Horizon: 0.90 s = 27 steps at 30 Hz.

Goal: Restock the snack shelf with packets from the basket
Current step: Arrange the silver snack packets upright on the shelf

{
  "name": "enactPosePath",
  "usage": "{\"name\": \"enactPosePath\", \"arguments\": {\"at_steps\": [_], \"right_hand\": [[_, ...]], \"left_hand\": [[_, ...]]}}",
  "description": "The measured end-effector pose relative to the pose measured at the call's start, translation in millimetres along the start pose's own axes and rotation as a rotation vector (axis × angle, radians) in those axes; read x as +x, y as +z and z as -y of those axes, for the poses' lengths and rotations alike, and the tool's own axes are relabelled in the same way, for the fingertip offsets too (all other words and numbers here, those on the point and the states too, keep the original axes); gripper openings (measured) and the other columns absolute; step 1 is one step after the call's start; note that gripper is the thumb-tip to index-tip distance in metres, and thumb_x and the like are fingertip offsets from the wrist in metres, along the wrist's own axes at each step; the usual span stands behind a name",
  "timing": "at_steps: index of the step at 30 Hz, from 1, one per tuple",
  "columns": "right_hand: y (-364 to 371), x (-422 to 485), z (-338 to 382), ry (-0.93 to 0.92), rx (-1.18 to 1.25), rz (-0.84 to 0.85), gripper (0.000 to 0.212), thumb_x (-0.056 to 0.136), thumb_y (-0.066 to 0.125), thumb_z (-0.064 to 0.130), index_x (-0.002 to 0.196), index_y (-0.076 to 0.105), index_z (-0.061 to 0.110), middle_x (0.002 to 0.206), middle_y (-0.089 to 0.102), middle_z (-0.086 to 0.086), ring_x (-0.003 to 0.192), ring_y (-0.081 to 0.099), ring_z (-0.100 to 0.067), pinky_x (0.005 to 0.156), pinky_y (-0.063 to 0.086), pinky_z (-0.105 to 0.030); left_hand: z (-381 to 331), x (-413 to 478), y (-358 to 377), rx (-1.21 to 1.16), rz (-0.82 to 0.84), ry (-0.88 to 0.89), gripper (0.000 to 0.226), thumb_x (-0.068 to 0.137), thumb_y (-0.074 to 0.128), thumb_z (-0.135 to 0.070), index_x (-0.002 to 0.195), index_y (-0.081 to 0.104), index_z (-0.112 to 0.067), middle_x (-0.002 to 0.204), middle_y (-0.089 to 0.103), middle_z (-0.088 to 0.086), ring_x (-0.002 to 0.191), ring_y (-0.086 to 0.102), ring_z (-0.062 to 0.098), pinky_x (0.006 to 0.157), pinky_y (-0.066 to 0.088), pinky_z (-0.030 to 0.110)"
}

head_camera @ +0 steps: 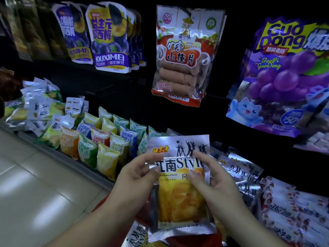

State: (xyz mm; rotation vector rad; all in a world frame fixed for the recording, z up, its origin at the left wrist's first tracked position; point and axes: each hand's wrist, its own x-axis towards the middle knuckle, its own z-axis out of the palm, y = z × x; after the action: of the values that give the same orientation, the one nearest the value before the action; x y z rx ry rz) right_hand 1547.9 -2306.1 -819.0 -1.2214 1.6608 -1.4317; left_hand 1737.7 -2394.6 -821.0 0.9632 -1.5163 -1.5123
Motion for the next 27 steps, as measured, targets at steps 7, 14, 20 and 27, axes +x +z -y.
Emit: {"name": "enactPosePath", "arguments": {"at_steps": [7, 14, 20, 27], "right_hand": [[-5.9, 2.4, -1.6, 0.05, 0.121, -0.106, 0.053, 0.093, 0.074, 0.015, 0.121, 0.065, 0.058, 0.125, 0.054, 0.043, 0.128, 0.037, 0.022, 0.107, 0.039, -0.027], [-6.8, 0.7, -0.2, 0.03, 0.078, -0.051, 0.068, 0.096, 0.069, 0.008, 0.125, 0.05, 0.066, 0.117, 0.039, 0.056, 0.123, 0.035, 0.023, 0.105, 0.031, -0.016], [-7.2, -0.9, 2.1, 0.0, -0.03, 0.012, 0.069, 0.097, 0.069, 0.012, 0.128, 0.048, 0.07, 0.124, 0.038, 0.062, 0.121, 0.026, 0.035, 0.105, 0.029, -0.018], [3.3, -9.2, 8.1, -0.04, -0.118, 0.111, 0.066, 0.085, 0.083, 0.018, 0.126, 0.057, 0.064, 0.132, 0.063, 0.02, 0.105, 0.067, 0.005, 0.087, 0.056, -0.026]], "left_hand": [[-13.4, -5.7, -3.7, -0.027, -0.015, 0.091, 0.04, 0.093, 0.072, -0.011, 0.117, 0.072, -0.043, 0.096, 0.067, 0.015, 0.083, 0.068, 0.023, 0.073, 0.061, 0.04], [-20.0, -3.5, -6.9, -0.113, -0.027, 0.059, 0.025, 0.1, 0.063, -0.011, 0.116, 0.071, -0.029, 0.066, 0.048, 0.016, 0.063, 0.055, 0.027, 0.059, 0.062, 0.044], [-15.7, 4.2, -18.5, 0.196, -0.098, 0.236, 0.024, 0.095, 0.069, -0.03, 0.116, 0.065, -0.04, 0.108, 0.072, -0.001, 0.095, 0.072, 0.02, 0.078, 0.062, 0.051], [-12.0, 2.8, -23.3, 0.84, 0.157, 0.616, 0.044, 0.097, 0.067, -0.025, 0.139, 0.059, -0.034, 0.128, 0.058, -0.021, 0.115, 0.059, 0.001, 0.09, 0.057, 0.031]]}}
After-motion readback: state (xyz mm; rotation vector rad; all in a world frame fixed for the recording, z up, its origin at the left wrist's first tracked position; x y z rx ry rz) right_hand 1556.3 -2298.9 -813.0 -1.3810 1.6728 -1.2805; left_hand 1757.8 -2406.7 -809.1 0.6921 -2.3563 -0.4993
